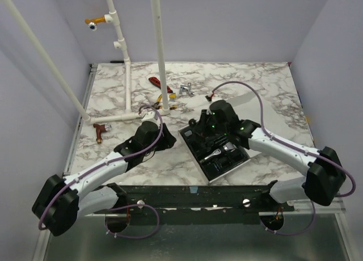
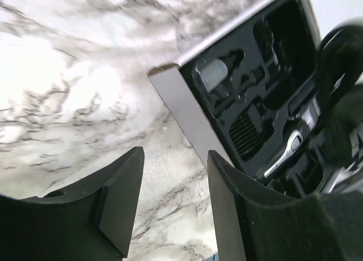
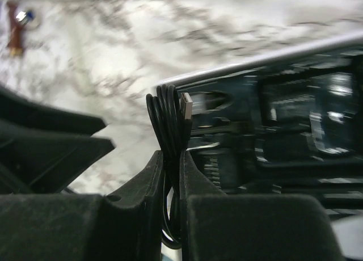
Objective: Sort the hair-cutting tools
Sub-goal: Pick up the haircut tool from the hairdressing tool bag, then place the haircut tool at the center of the board.
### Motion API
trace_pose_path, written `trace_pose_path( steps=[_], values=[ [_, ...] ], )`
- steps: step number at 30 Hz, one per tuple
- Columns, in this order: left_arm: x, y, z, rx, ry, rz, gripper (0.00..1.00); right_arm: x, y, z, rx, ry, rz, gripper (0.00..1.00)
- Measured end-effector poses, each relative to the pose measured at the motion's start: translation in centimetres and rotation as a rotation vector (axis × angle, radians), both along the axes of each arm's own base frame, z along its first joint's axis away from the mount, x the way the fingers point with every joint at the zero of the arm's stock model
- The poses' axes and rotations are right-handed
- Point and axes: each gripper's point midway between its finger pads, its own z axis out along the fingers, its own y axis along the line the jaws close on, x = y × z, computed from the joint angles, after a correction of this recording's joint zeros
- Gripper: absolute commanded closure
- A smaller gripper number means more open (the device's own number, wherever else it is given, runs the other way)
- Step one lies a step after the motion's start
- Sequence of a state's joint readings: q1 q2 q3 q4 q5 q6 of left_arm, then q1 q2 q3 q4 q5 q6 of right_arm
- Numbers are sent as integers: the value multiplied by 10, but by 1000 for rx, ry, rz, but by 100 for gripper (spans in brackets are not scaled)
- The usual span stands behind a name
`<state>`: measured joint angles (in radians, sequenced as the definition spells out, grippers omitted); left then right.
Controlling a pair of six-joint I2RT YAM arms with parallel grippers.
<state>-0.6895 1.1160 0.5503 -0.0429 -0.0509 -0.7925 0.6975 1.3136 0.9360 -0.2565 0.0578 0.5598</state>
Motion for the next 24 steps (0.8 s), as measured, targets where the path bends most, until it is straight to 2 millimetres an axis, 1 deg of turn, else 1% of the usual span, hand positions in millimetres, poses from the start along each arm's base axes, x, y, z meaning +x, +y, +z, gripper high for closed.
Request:
trace_pose_path(
  steps=[1, 2, 3, 6, 10, 11, 12, 13, 14, 16, 17, 19, 21, 23, 24],
  values=[
    [0, 5, 3, -8, -9, 20, 49, -9, 21, 0, 9, 3, 62, 99],
    [0, 11, 6, -18, -22, 50, 49, -15, 38, -1, 15, 6, 105, 99],
    [1, 18, 9, -28, -36, 82, 48, -18, 49, -6, 11, 12, 133, 99],
    [-3, 36, 15, -52, -65, 164, 48, -29, 76, -30, -34, 48, 200, 99],
    [-10, 58, 13, -75, -88, 251, 46, -39, 114, -67, -104, 103, 279, 99],
    [-11, 62, 12, -79, -91, 265, 46, -41, 121, -77, -120, 114, 292, 99],
    [-12, 66, 11, -81, -91, 281, 45, -43, 127, -86, -133, 126, 307, 97],
    [-13, 69, 9, -80, -89, 290, 44, -45, 132, -94, -147, 136, 318, 90],
    [-15, 71, 7, -76, -85, 298, 44, -47, 136, -101, -161, 147, 325, 79],
    [-15, 73, 6, -73, -81, 306, 43, -47, 140, -111, -184, 160, 335, 63],
    [-14, 74, 6, -73, -80, 309, 43, -47, 141, -112, -189, 164, 335, 58],
    [-14, 74, 5, -70, -78, 310, 43, -47, 139, -111, -194, 162, 327, 50],
    [-15, 74, 3, -64, -72, 310, 43, -44, 137, -103, -193, 145, 312, 45],
    [-13, 73, 0, -57, -63, 308, 43, -41, 134, -86, -183, 113, 294, 44],
    [-13, 72, -4, -51, -54, 306, 43, -39, 131, -74, -173, 92, 284, 44]
  ],
)
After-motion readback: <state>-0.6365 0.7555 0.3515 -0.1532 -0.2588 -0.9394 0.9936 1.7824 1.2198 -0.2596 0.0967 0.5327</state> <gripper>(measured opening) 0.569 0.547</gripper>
